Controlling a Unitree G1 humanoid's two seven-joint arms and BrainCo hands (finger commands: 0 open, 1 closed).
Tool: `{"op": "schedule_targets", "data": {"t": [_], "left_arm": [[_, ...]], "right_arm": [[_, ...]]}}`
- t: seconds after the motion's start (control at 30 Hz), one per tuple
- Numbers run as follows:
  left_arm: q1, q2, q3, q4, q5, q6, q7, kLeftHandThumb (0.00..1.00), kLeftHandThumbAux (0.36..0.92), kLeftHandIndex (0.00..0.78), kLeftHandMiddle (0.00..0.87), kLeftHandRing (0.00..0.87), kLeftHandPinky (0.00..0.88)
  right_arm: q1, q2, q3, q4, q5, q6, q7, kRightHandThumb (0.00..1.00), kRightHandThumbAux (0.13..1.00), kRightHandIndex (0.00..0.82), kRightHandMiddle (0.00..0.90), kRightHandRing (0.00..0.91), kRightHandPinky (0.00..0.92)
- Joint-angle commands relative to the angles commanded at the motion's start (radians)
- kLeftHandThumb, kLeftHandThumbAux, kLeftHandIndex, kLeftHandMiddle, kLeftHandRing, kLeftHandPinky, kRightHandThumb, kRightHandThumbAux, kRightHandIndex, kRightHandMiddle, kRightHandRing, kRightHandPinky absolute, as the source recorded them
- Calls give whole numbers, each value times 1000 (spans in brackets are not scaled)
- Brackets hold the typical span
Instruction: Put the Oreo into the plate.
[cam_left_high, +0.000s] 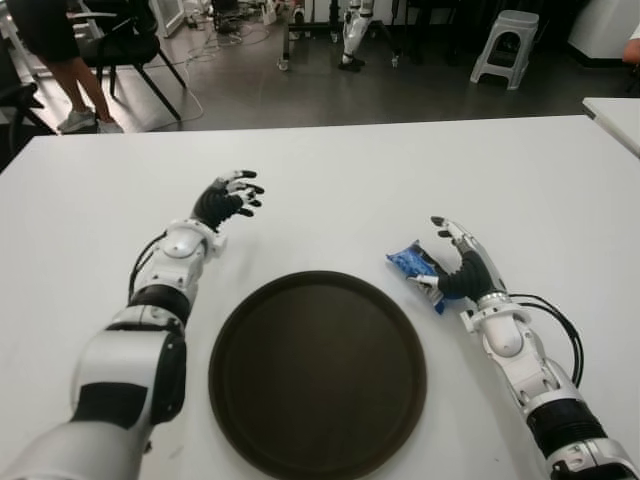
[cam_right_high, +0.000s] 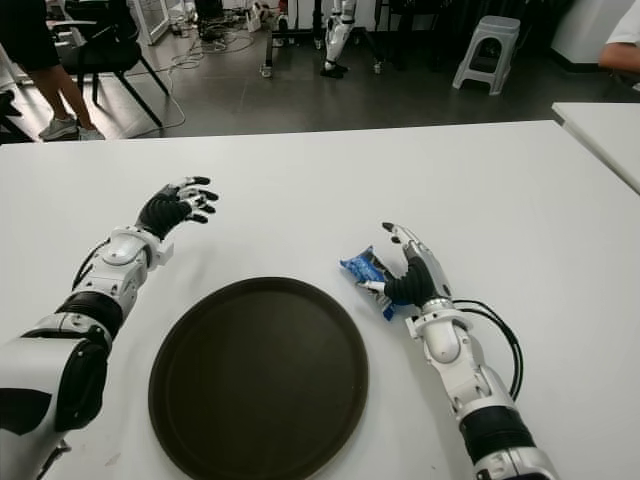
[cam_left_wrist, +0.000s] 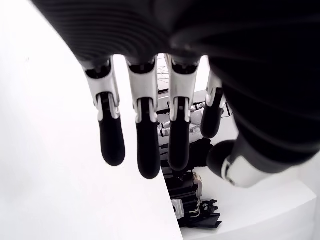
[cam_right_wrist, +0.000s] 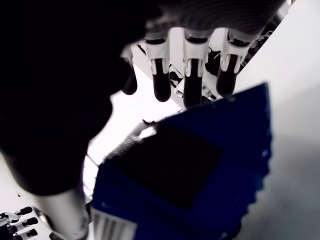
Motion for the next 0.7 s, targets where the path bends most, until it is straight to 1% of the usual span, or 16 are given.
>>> {"op": "schedule_targets", "data": {"t": [0.1, 0.27, 0.57, 0.7], "left_arm": [[1, -1, 1, -1, -2, -3, -2, 78, 638, 228, 362, 395, 410], [1, -2, 0, -1, -1, -4, 0, 74, 640, 231, 359, 387, 395], [-1, -4, 4, 1, -4, 4, 4, 89, 639, 211, 347, 381, 404], [-2, -5, 4, 1, -4, 7, 4, 95, 649, 210, 348, 381, 406]], "right_arm": [[-2, -1, 1, -2, 2, 6, 4, 0, 806, 140, 164, 162, 187], [-6, -5, 2, 7, 1, 7, 7, 0, 801, 142, 165, 163, 186], [-17, -17, 20, 29, -22, -1, -17, 0, 775, 146, 167, 165, 175], [-14, -20, 26, 24, -31, 2, -21, 0, 777, 136, 166, 171, 201]]}}
